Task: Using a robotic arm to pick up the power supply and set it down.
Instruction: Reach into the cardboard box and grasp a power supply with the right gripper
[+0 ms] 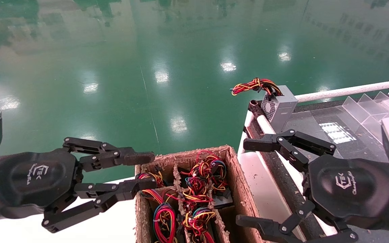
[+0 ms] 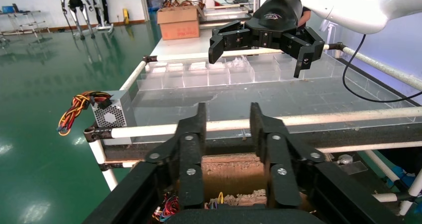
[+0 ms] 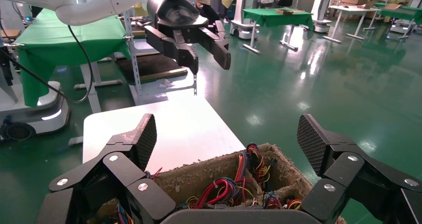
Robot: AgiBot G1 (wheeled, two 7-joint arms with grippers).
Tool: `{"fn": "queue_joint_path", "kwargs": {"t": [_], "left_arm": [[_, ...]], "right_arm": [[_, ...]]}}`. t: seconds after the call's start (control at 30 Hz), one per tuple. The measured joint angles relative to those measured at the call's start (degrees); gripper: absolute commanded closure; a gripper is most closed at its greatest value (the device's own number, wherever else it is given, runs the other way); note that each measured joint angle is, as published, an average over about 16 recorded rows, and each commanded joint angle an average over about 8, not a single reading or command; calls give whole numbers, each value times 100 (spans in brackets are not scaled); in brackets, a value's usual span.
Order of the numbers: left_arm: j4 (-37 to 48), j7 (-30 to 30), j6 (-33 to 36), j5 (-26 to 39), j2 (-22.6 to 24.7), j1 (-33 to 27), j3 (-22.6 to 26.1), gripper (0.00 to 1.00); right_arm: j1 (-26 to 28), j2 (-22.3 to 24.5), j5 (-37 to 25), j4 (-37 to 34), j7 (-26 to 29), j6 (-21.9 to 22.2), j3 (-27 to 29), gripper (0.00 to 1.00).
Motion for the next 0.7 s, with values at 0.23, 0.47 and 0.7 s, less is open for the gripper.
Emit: {"fn": "queue_joint_path", "kwargs": {"t": [0.23, 0.47, 0.7], "left_arm": [[0, 0, 0, 0, 0, 0, 0, 0], [1, 0, 0, 0, 0, 0, 1, 0], [1, 1, 0, 0, 0, -1, 1, 0]], "right_arm": [[21, -14, -114, -56, -29, 67, -27, 0], [318, -127, -744, -182, 1, 262, -255, 0], [1136, -520, -2014, -435, 166, 414, -806, 0]]}}
